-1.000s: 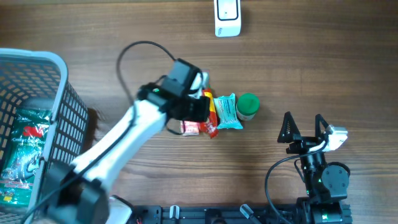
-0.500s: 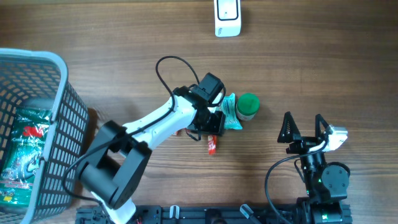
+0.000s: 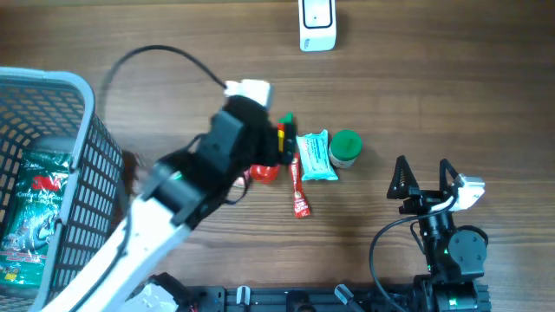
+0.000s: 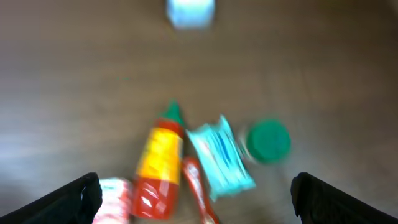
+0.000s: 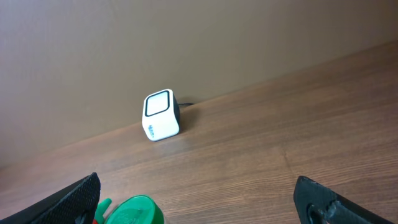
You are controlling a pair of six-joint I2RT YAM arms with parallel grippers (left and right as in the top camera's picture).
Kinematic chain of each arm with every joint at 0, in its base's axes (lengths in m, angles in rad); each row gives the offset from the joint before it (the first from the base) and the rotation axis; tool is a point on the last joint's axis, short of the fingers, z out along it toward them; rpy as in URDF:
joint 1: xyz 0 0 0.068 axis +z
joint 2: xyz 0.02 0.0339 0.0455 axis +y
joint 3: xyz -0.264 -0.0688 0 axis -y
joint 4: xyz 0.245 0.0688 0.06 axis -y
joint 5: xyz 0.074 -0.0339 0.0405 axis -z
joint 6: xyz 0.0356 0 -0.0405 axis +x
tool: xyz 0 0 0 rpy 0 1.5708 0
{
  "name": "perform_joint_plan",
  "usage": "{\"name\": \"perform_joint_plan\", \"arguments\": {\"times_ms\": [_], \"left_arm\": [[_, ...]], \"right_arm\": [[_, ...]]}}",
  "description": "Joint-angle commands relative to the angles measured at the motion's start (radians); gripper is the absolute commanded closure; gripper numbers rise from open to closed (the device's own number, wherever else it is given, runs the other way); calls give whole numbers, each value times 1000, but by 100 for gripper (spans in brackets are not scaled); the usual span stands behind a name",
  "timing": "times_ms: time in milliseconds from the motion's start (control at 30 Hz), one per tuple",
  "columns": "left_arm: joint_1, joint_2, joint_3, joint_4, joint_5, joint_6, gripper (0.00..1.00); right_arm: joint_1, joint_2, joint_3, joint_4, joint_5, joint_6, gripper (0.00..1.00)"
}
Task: Scan the item barcode
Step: 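Place the red snack stick on the table below the sauce bottle, then grasp the green 3M glove pack in the basket with left gripper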
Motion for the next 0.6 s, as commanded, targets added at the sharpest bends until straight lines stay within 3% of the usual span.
{"name": "perform_joint_plan", "arguments": {"times_ms": [0, 133, 233, 267, 433, 567], "left_arm": [[124, -143, 79, 0, -178, -4, 0], [442, -256, 185, -26, -177, -90, 0], [750, -280, 190, -127, -172, -284, 0], [899, -265, 190, -209, -165, -409, 0], [1309, -135, 190, -364, -59, -743, 0], [1484, 21, 190, -409, 39, -792, 0]], "right_arm": [[0, -5, -1, 6, 6, -11, 0], [0, -5, -1, 6, 6, -11, 0], [0, -5, -1, 6, 6, -11, 0], [0, -5, -1, 6, 6, -11, 0], [0, -5, -1, 6, 6, -11, 0], [0, -5, -1, 6, 6, -11, 0]]}}
